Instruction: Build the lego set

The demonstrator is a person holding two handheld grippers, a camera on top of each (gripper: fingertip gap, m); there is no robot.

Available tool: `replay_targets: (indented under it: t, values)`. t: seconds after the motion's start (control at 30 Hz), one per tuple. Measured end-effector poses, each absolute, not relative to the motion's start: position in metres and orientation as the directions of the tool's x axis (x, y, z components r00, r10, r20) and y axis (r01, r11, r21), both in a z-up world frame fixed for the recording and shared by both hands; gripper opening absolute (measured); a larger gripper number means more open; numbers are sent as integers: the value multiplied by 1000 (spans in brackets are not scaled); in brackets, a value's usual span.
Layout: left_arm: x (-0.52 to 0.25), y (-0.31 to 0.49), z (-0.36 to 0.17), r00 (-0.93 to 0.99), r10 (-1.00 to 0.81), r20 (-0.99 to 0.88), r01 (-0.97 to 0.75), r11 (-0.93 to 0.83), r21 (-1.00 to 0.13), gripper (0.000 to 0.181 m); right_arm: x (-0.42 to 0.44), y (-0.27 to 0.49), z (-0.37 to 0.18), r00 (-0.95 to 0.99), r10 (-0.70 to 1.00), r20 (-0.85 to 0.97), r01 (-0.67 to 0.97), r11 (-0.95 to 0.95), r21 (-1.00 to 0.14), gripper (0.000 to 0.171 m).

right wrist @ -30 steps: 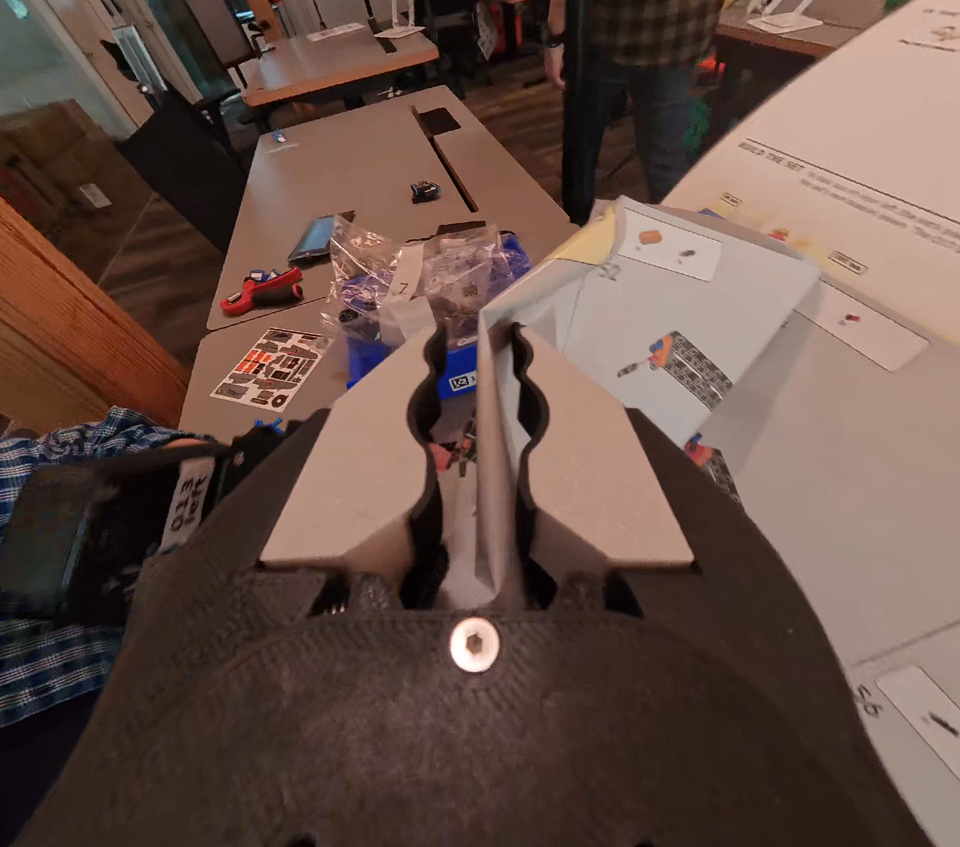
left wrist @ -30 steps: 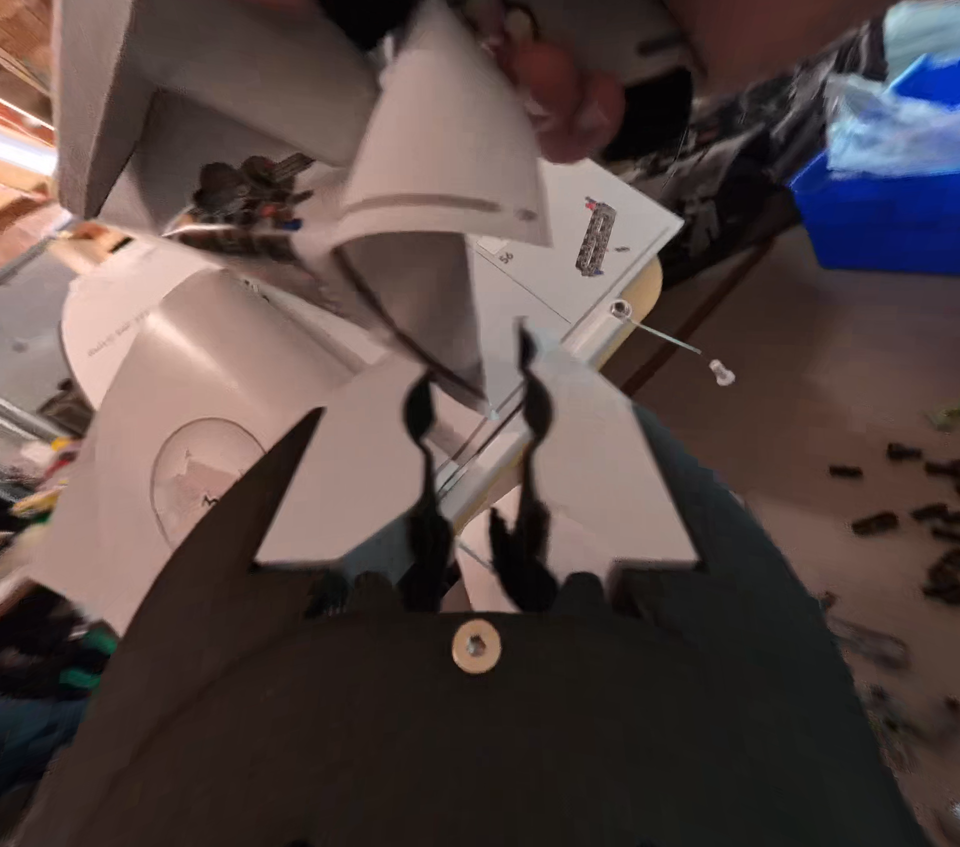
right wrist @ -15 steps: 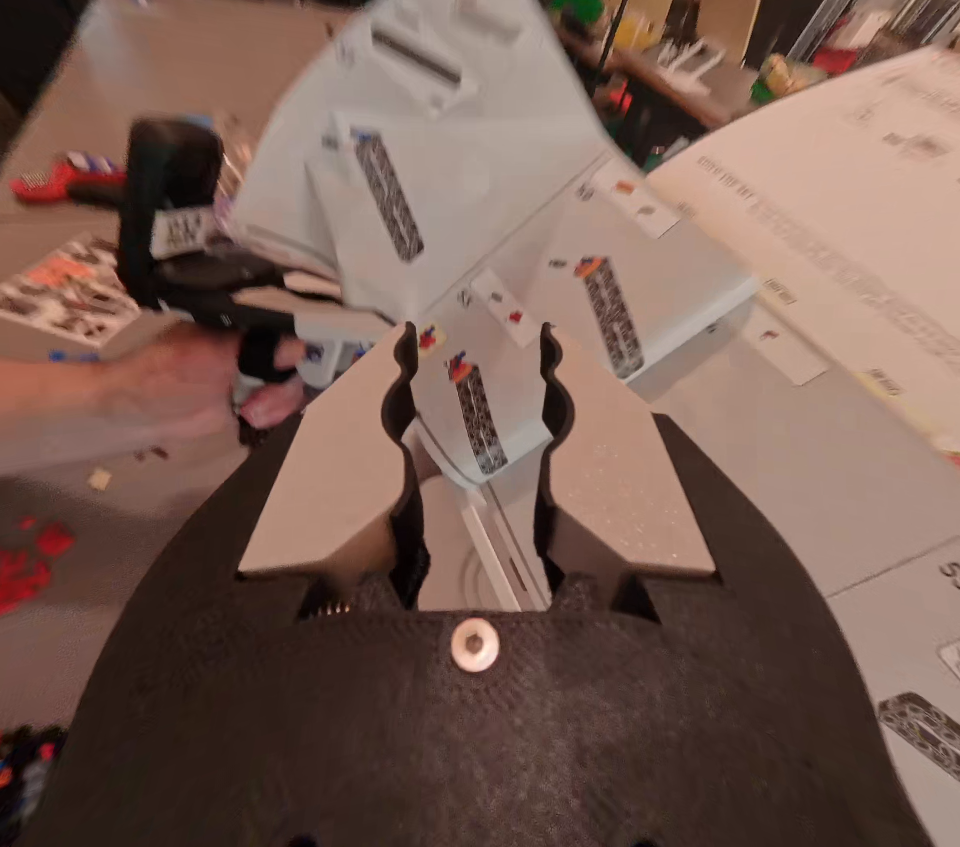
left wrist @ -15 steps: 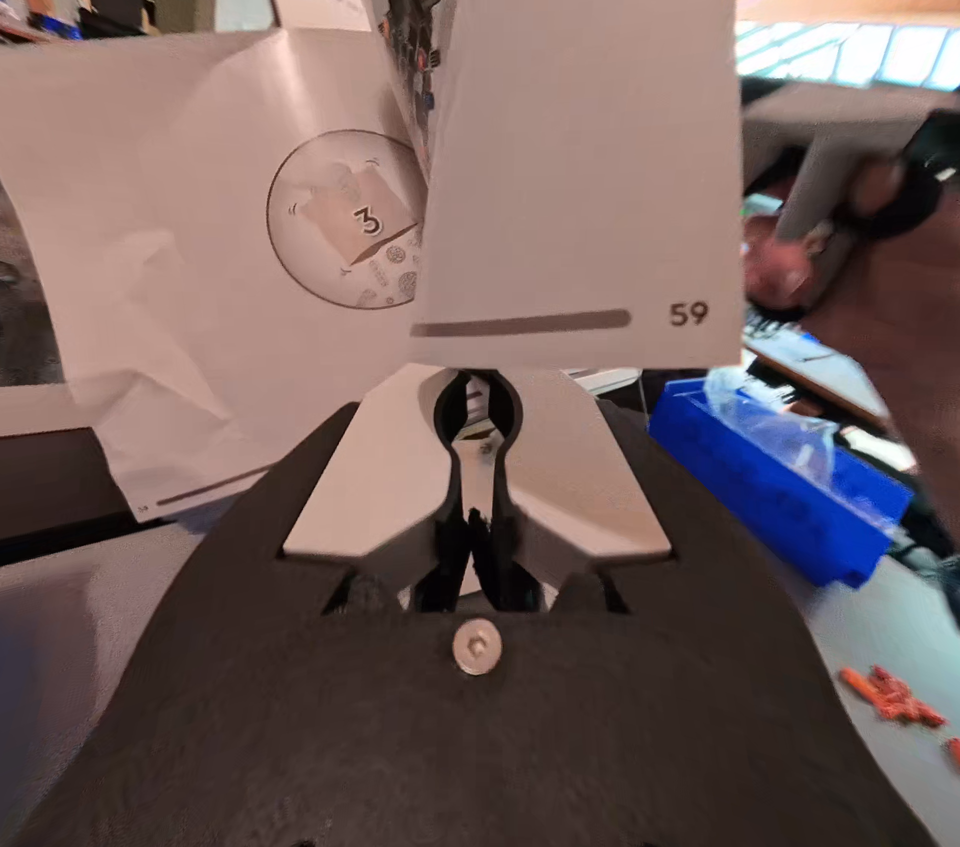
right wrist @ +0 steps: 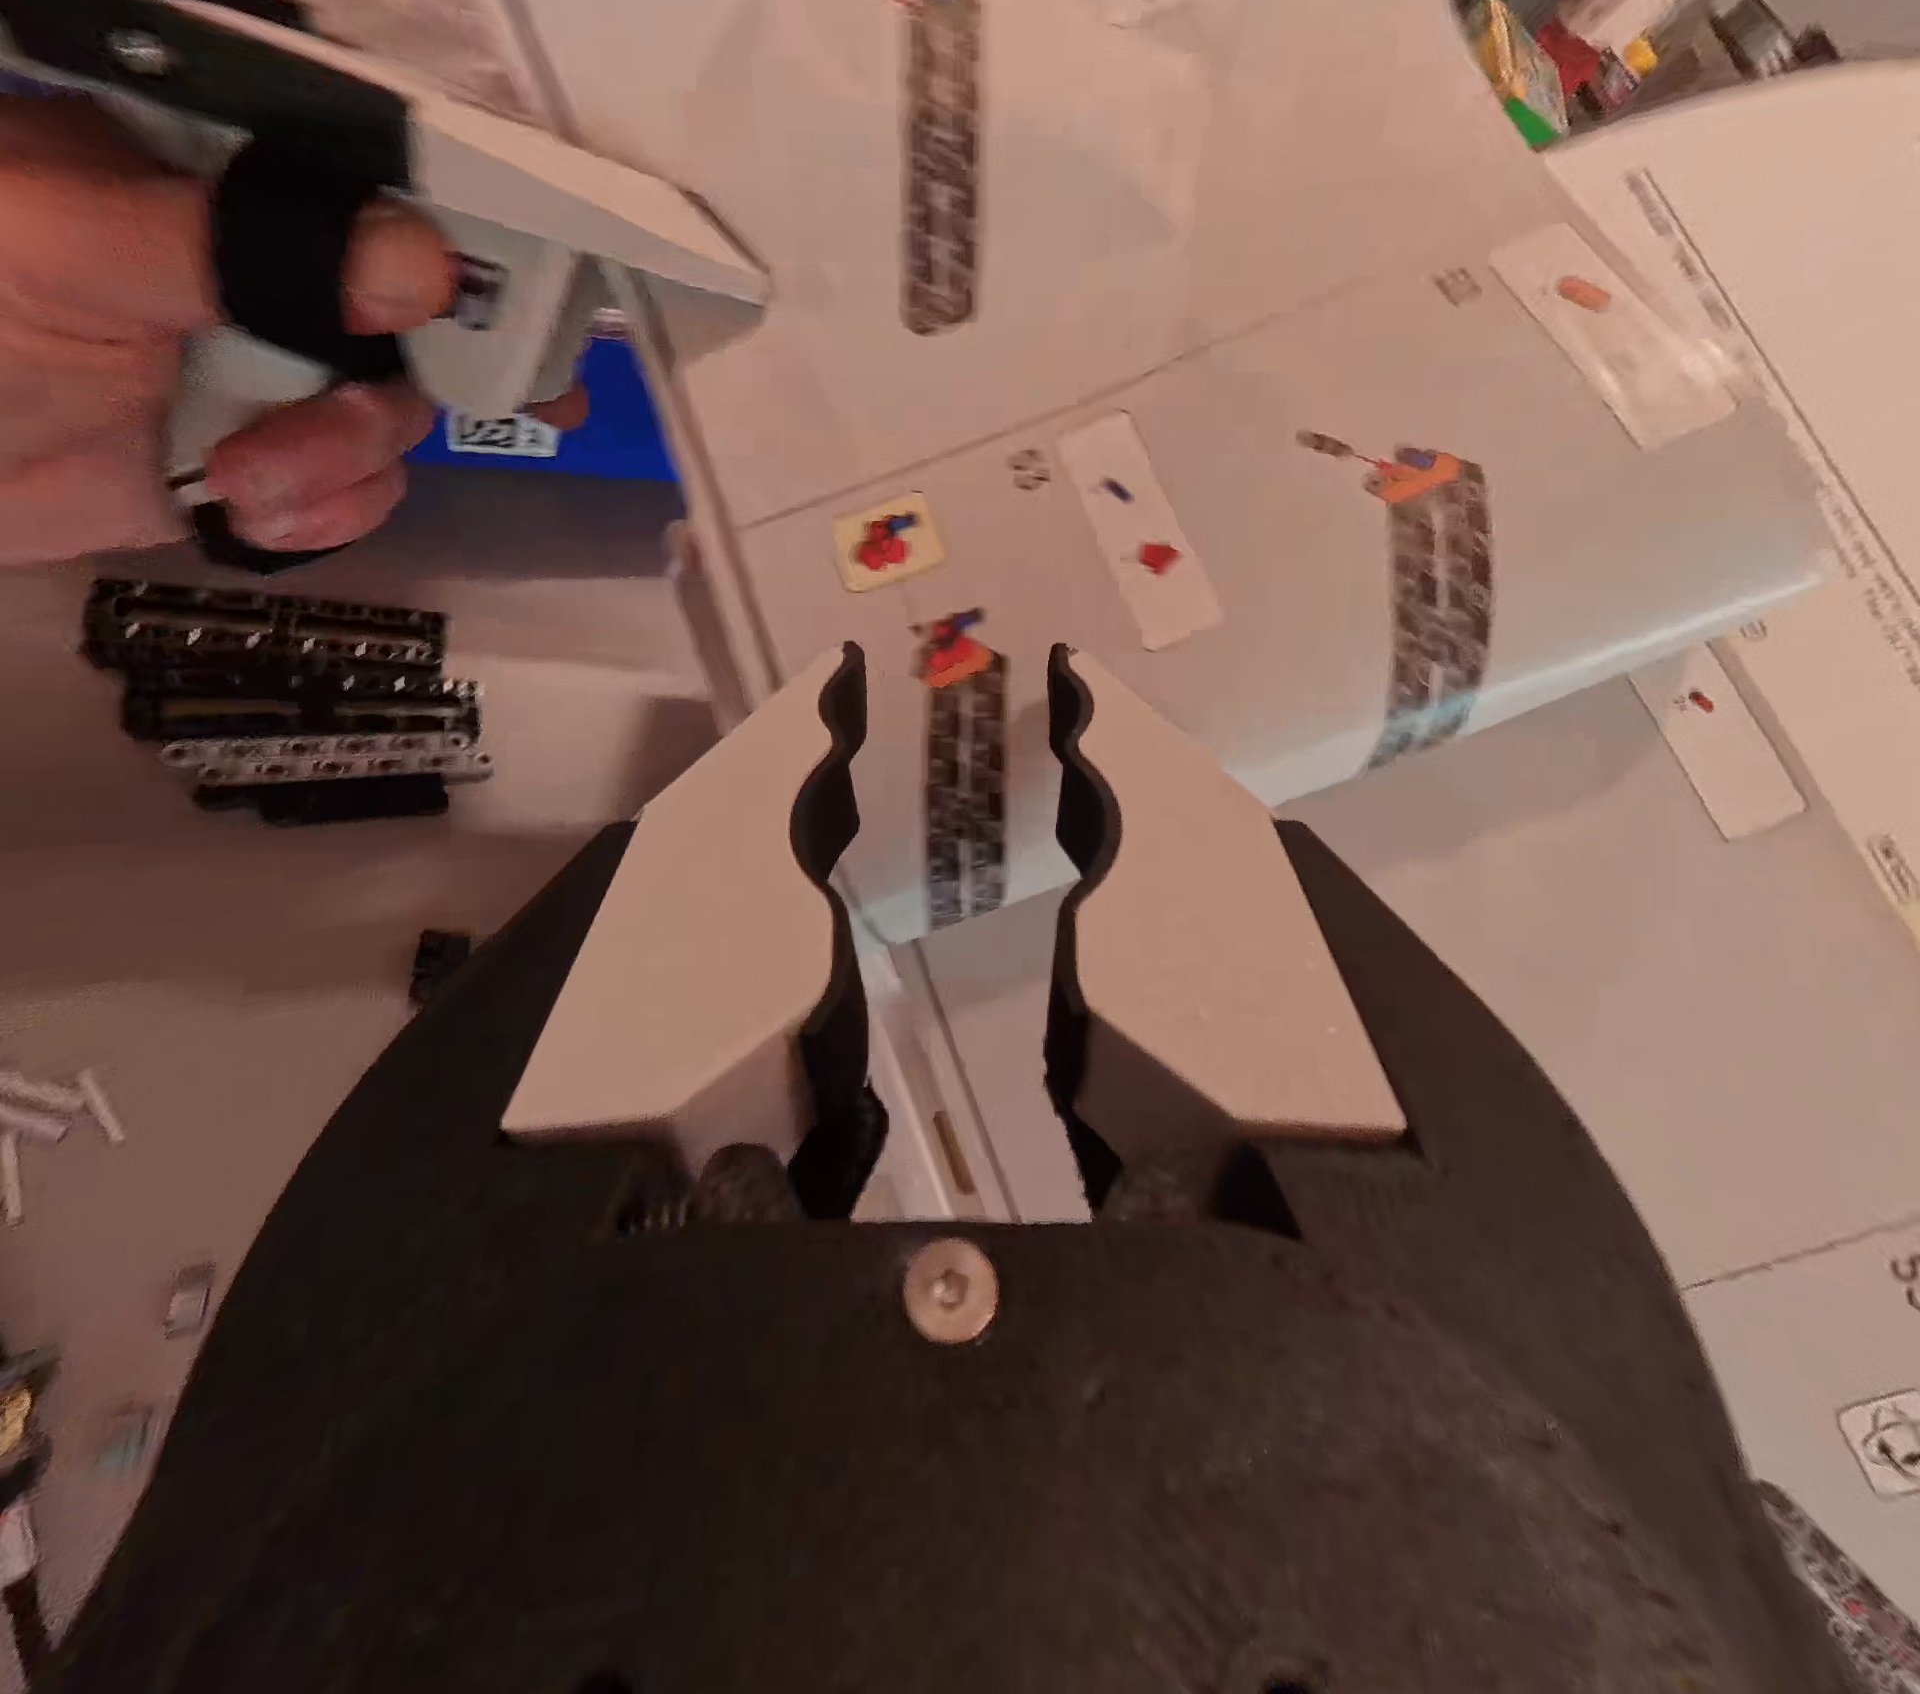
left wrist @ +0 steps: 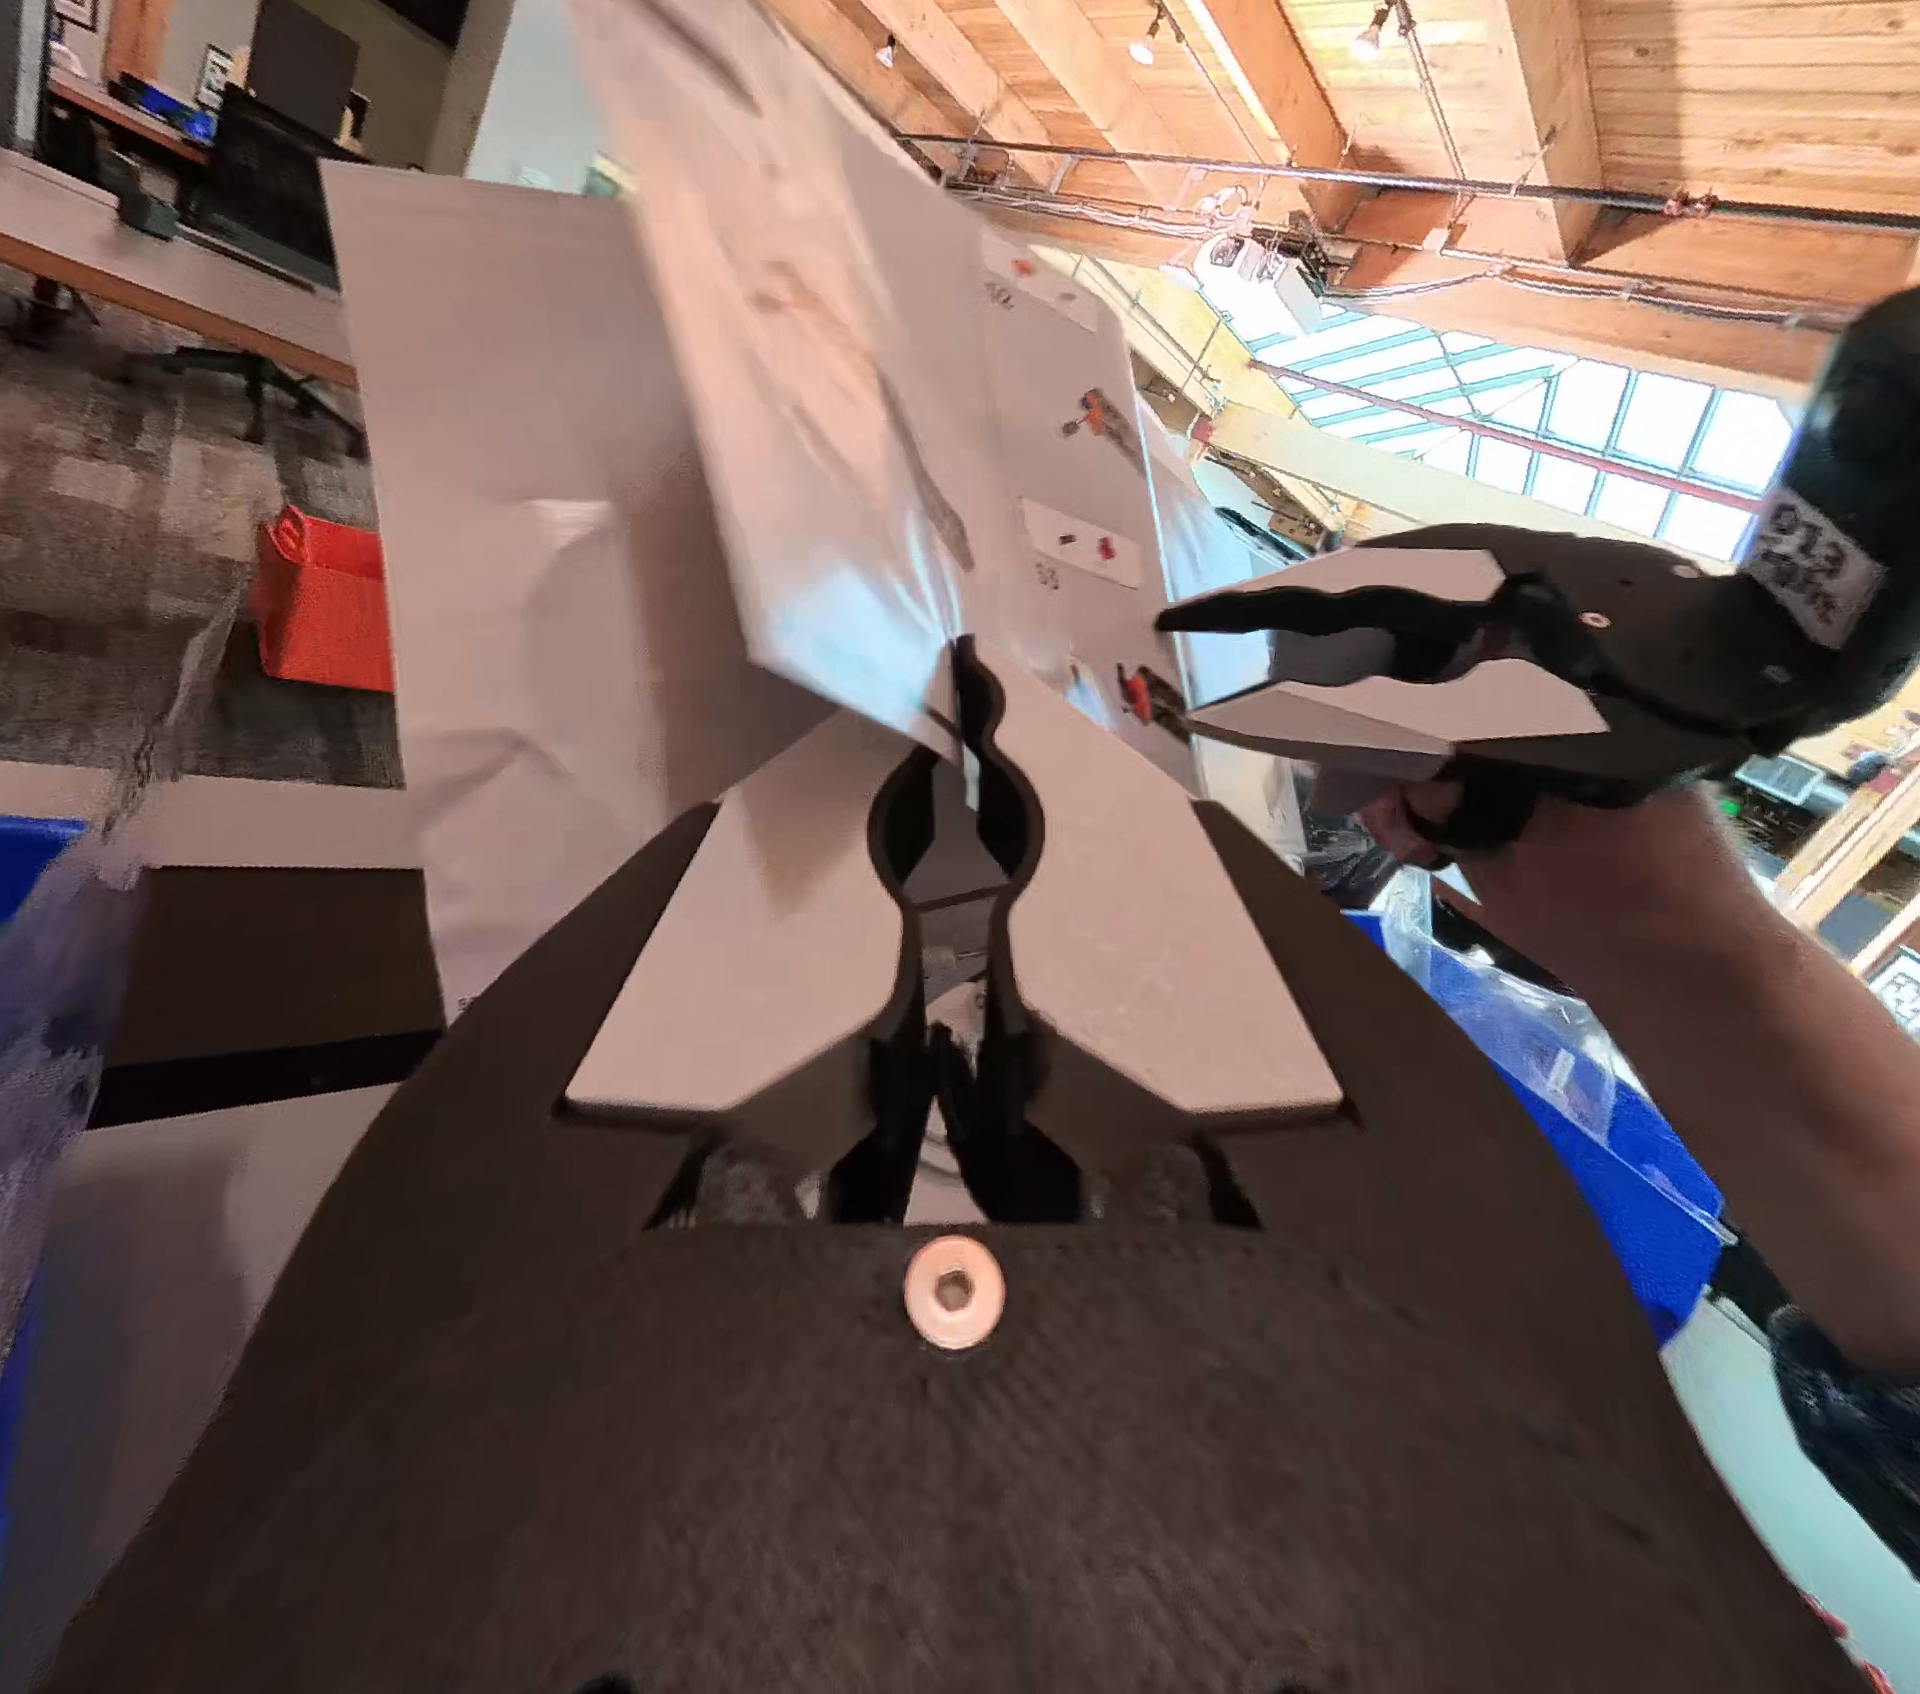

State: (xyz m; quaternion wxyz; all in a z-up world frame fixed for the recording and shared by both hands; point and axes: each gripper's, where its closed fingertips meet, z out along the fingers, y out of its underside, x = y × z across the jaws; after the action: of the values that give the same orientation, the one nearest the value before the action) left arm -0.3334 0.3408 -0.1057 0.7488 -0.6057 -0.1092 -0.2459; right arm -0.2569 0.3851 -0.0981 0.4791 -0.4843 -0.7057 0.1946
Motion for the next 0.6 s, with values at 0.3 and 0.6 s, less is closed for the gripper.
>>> replay_targets:
  t: [0.3,0.6]
  values:
    - [-340,350,-107,836,-257,485,525,118,-843,0,-257,330,-156,-353,655,668,501,735,-456,22]
    - [-350,357,-135,800,-233,552,583,89,-808,0,-305,345,-175,-306,447,840,557,800,-223,4]
